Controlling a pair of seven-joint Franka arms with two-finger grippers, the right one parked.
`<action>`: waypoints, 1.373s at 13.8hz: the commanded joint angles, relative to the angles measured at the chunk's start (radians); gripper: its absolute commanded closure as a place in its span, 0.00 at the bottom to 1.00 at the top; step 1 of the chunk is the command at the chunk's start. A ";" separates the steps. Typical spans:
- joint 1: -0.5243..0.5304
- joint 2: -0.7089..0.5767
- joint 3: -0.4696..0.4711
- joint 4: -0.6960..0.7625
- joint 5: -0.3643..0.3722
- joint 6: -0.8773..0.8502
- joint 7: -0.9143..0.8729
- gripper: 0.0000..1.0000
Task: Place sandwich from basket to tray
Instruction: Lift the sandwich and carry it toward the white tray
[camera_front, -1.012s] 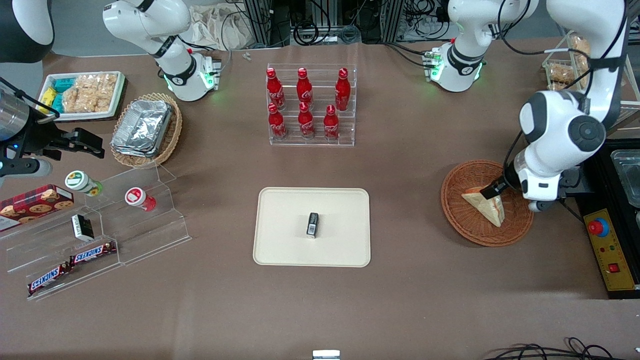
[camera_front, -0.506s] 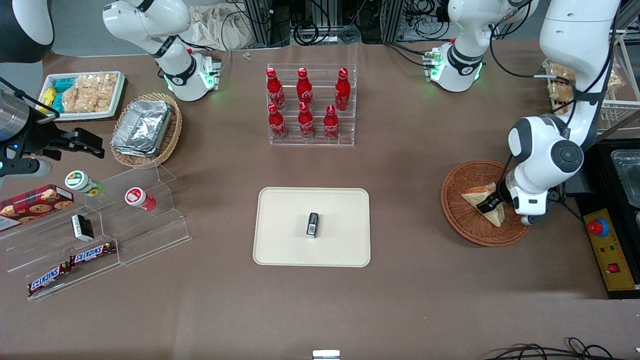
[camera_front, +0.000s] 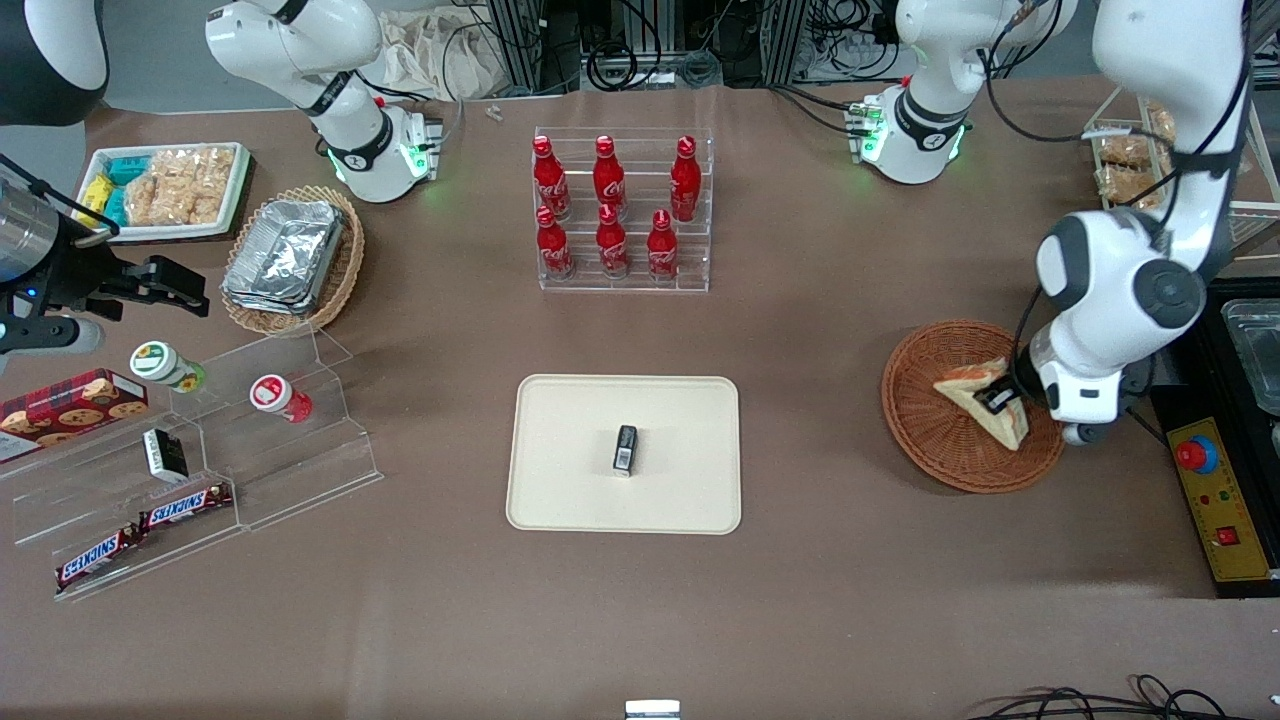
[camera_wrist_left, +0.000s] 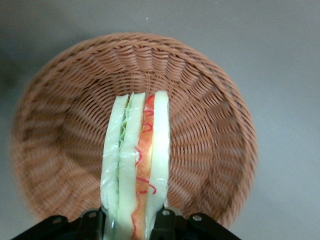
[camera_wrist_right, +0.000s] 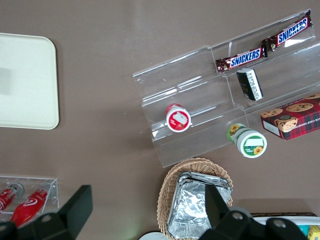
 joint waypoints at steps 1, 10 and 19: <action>-0.033 -0.097 -0.029 0.148 0.010 -0.296 0.068 1.00; -0.097 0.160 -0.393 0.422 0.001 -0.367 0.094 1.00; -0.308 0.584 -0.361 0.534 0.220 0.071 0.030 1.00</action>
